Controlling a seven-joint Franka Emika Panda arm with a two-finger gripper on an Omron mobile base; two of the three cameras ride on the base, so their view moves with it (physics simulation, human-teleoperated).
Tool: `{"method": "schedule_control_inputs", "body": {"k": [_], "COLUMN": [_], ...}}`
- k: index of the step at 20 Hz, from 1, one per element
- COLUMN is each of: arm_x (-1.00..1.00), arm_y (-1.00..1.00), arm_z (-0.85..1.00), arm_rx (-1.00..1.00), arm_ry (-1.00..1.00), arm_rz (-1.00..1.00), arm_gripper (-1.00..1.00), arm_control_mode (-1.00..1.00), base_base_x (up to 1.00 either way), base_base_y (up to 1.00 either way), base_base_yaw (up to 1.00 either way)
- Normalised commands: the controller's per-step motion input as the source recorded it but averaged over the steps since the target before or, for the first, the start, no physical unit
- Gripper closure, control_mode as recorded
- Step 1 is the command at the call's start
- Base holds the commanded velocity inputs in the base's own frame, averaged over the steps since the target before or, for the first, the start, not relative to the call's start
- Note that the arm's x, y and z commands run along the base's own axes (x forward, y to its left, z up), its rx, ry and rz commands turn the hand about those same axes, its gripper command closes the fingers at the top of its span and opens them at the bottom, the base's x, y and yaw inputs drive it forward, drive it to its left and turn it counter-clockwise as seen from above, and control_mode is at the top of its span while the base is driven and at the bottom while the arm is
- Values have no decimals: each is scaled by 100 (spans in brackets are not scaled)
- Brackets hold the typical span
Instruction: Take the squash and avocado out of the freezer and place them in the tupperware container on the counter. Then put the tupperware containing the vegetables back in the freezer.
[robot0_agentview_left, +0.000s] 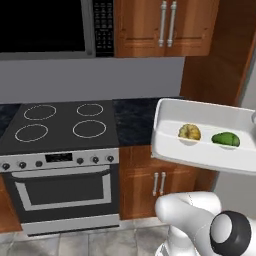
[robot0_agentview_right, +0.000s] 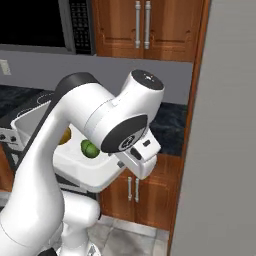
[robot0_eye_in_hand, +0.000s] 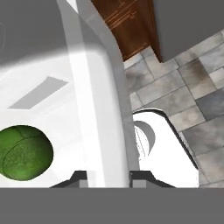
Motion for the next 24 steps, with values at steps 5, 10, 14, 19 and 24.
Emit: {"method": "schedule_control_inputs", "body": {"k": [5,10,14,19,24], "arm_x": [0,0,0,0,0], "arm_y": [0,0,0,0,0], "arm_z": [0,0,0,0,0], "arm_rx": [0,0,0,0,0], "arm_ry": [0,0,0,0,0], "arm_rz": [0,0,0,0,0], "arm_gripper": [100,100,100,100,100], "arm_control_mode": [100,100,100,100,100], "base_base_x": [11,3,0,2,1], "base_base_y": [-100,-98,-90,-72,-75], "base_base_yaw": [0,0,0,0,0]}}
